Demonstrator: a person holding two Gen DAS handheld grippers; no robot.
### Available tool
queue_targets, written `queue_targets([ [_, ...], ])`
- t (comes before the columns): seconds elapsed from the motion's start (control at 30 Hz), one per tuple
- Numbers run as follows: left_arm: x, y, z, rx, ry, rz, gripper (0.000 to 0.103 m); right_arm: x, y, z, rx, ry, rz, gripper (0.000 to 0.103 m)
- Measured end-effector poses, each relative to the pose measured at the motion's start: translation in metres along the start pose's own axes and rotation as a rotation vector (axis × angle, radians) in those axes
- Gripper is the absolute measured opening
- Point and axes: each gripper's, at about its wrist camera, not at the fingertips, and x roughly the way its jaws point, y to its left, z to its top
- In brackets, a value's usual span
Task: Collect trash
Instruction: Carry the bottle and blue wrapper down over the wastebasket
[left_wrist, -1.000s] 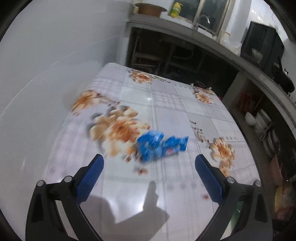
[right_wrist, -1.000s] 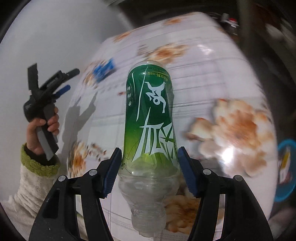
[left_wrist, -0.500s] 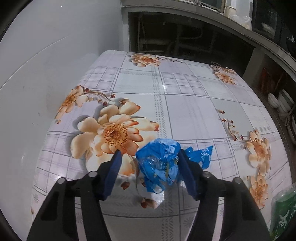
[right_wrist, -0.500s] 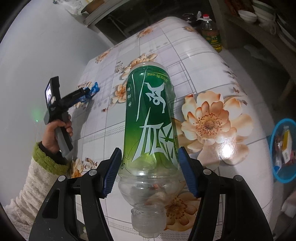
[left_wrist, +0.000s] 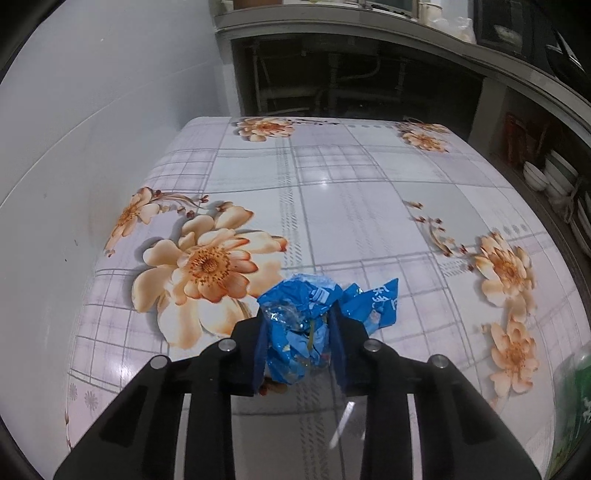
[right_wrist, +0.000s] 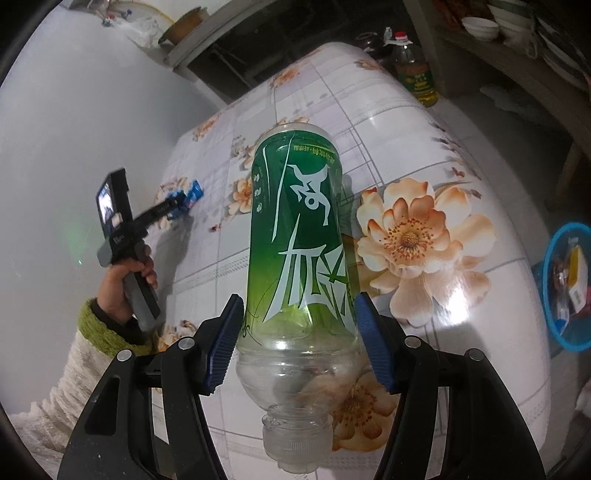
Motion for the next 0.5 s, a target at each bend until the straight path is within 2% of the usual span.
queue_targets([
  [0.2,-0.019,-0.017,-0.007,0.004,0.019,-0.079,0.027,-0.023,-0.019,-0.006,0.052,-0.053,0.031,0.058],
  [0.5,-0.077,-0.083,-0.004,0.086,-0.042,-0.237,0.027,-0.058,-0.049,-0.015,0.119,-0.135,0.051,0.058],
])
